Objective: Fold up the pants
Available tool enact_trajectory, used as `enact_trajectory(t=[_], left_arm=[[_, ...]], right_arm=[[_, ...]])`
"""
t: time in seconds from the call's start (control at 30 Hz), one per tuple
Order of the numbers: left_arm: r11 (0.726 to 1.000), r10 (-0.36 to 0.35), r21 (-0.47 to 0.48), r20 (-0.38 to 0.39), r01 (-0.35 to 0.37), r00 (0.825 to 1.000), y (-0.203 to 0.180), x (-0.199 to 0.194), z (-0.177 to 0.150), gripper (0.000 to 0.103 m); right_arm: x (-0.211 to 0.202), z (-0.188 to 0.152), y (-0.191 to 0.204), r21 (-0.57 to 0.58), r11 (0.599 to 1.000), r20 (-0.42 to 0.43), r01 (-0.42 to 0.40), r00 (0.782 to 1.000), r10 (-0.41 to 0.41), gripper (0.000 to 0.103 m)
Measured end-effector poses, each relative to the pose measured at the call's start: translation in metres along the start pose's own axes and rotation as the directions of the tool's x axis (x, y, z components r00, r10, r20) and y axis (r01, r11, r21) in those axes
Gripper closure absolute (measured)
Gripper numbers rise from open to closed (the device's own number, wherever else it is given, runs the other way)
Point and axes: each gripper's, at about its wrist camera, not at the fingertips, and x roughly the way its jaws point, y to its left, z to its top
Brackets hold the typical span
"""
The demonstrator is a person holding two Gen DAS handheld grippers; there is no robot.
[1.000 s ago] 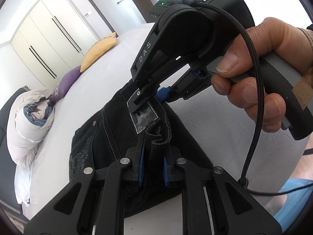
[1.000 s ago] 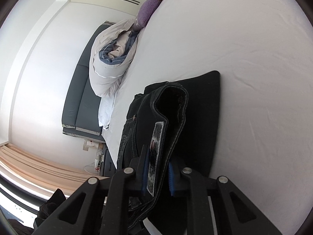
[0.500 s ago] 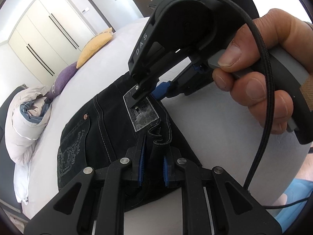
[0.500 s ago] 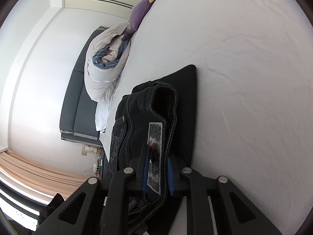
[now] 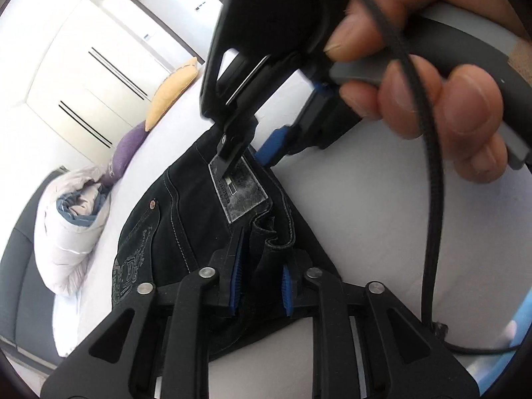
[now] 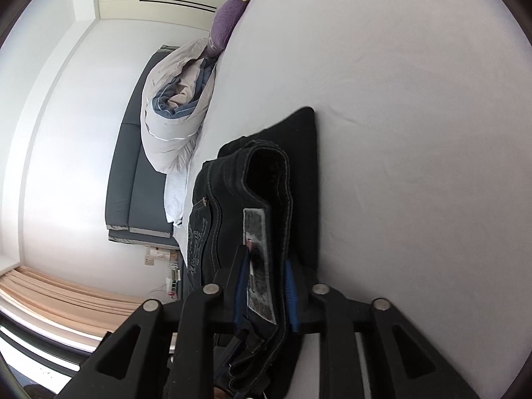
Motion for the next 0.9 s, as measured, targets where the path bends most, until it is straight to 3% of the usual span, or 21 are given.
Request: enact_trajectory(t=[0.03,0.07,0.13,0.17,0.27,0.33,0.47,0.5,0.57,0.63,0.67,0.73,0.77,0.9], left_arm=[[0.999,-0.026,-0.024,0.0,0.026,1.0,0.006,-0.003,-0.001,0.073],[0.998,-0.04,-0.052,-0.003,0.04,0.999,0.014,-0.008,-0.002,0.053],[0.995,-0.025,-0.094,0.013,0.027,1.0,0.027,-0.019,-0.008,0.024],[0.99,-0.037,-0.132,0.037,0.041,0.999,0.039,-0.03,-0.013,0.019],[0.967,-0.086,-0.238,0.046,0.095,0.995,0.073,-0.046,-0.025,0.019],[0.938,-0.128,-0.319,0.051,0.138,0.99,0.099,-0.046,-0.033,0.019],[0.849,-0.155,-0.504,0.051,0.16,0.987,0.173,-0.025,-0.043,0.02],[0.831,-0.165,-0.531,0.054,0.168,0.985,0.19,-0.019,-0.041,0.022],[0.772,-0.212,-0.6,0.066,0.208,0.975,0.222,0.007,-0.041,0.043],[0.738,-0.253,-0.64,0.035,0.216,0.967,0.242,0.037,-0.039,0.057],[0.726,-0.277,-0.651,0.017,0.221,0.961,0.247,0.053,-0.039,0.063],[0.706,-0.33,-0.667,-0.014,0.237,0.944,0.25,0.083,-0.041,0.065],[0.705,-0.354,-0.67,-0.045,0.235,0.934,0.247,0.098,-0.044,0.067],[0.725,-0.368,-0.653,-0.096,0.22,0.925,0.229,0.124,-0.062,0.07]], right_arm=[[-0.006,0.0,0.001,0.006,1.0,0.01,0.007,1.0,-0.007,0.071],[-0.014,0.0,0.001,0.013,1.0,0.027,0.022,0.999,-0.022,0.065],[-0.03,0.001,0.002,0.019,0.998,0.065,0.058,0.996,-0.059,0.062],[-0.038,0.002,0.004,0.019,0.998,0.083,0.061,0.995,-0.062,0.062],[-0.052,0.008,0.02,-0.018,1.0,0.12,0.002,0.993,0.0,0.062],[-0.045,0.012,0.042,-0.072,0.995,0.102,-0.064,0.992,0.071,0.062],[-0.008,0.011,0.078,-0.161,0.981,0.006,-0.106,0.994,0.108,0.062],[0.002,0.01,0.079,-0.168,0.981,-0.015,-0.094,0.996,0.093,0.062],[0.026,0.004,0.068,-0.155,0.988,-0.068,-0.012,0.998,0.002,0.063],[0.043,-0.002,0.046,-0.118,0.988,-0.103,0.097,0.989,-0.109,0.102],[0.046,-0.004,0.033,-0.094,0.99,-0.107,0.109,0.987,-0.119,0.103],[0.041,-0.007,0.018,-0.042,0.998,-0.087,0.039,0.995,-0.042,0.103],[0.039,-0.009,0.017,-0.041,0.999,-0.084,0.034,0.996,-0.037,0.103],[0.034,-0.017,0.022,-0.096,0.994,-0.089,0.056,0.994,-0.064,0.103]])
